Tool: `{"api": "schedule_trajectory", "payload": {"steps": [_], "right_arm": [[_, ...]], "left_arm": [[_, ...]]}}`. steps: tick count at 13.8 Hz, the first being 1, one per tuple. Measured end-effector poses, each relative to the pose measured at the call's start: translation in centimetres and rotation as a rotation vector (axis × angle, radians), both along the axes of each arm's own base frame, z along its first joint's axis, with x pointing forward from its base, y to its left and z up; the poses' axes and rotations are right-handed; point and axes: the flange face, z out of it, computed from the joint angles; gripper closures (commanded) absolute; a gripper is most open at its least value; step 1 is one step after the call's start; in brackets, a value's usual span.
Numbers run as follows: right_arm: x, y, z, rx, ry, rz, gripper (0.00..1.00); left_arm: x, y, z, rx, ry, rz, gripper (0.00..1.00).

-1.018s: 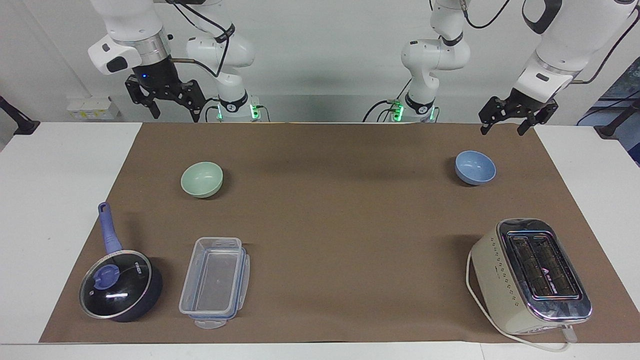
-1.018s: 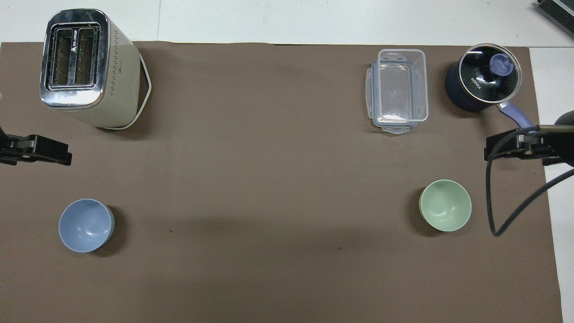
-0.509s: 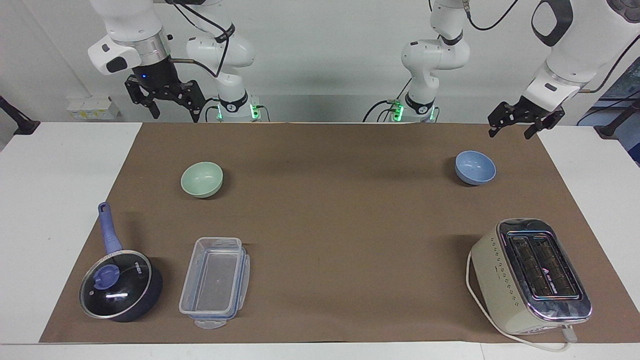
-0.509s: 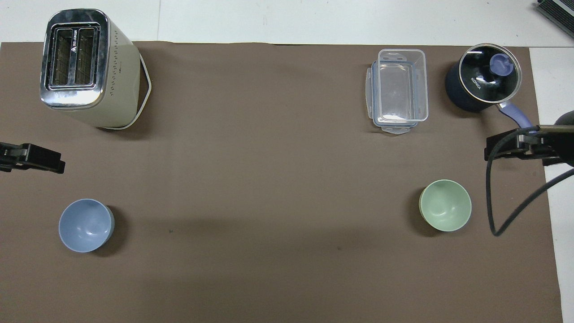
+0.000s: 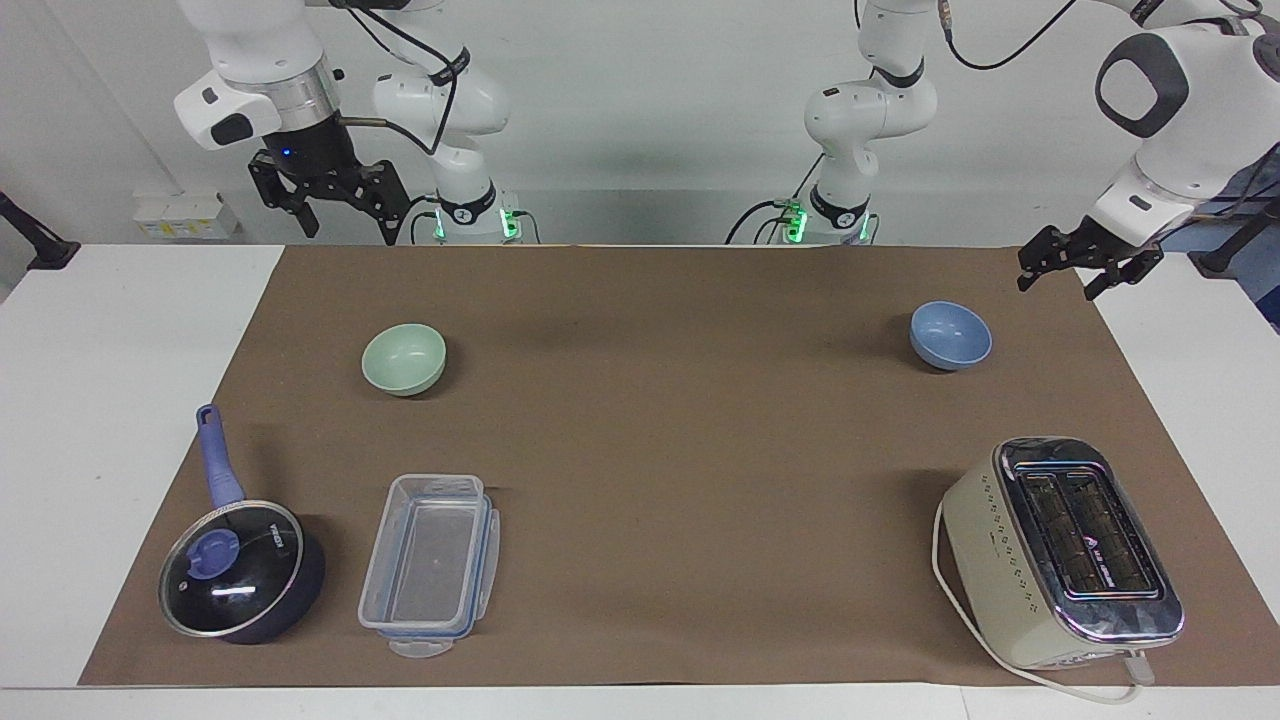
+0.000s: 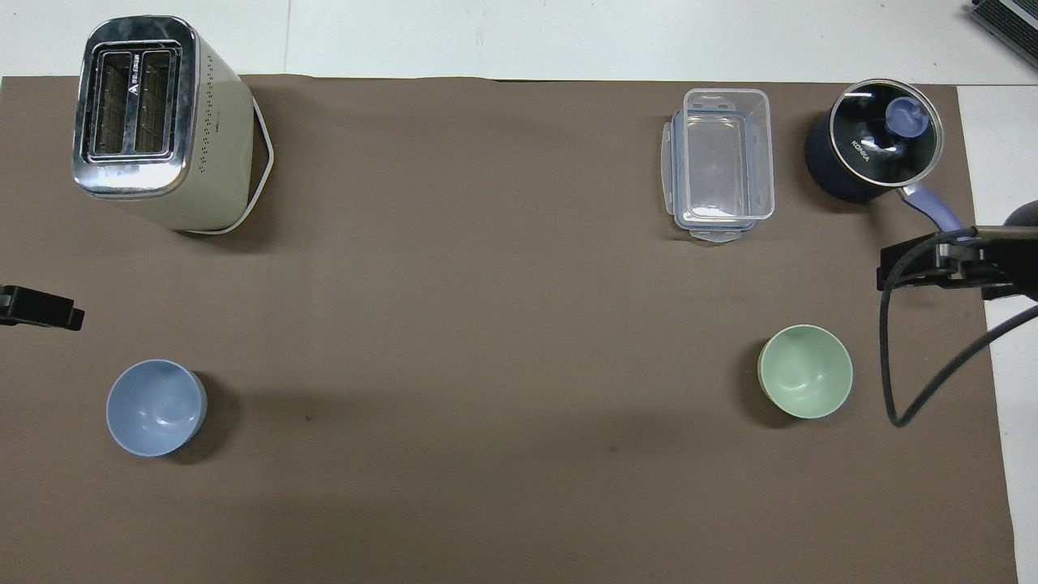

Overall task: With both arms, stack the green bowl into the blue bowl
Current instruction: 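Move the left gripper toward the light blue bowl, then grasp the rim of the light blue bowl with the left gripper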

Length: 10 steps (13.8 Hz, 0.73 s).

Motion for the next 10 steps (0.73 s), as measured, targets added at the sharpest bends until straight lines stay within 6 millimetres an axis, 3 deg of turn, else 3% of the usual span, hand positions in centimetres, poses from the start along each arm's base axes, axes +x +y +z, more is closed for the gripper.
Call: {"api": "schedule_trajectory", "payload": {"steps": [5,10], "right_arm": [[0.0,-0.1,0.0,0.0,0.0,-0.002,0.0],[0.0,-0.1,0.0,0.0,0.0,-0.002,0.0]], "left_arm": [[-2.0,3.7,-4.3,-0.047,0.006,-0.047,0.0],[-3.9,4.1,-10.6,-0.077,0.032,-0.053,0.0]]}}
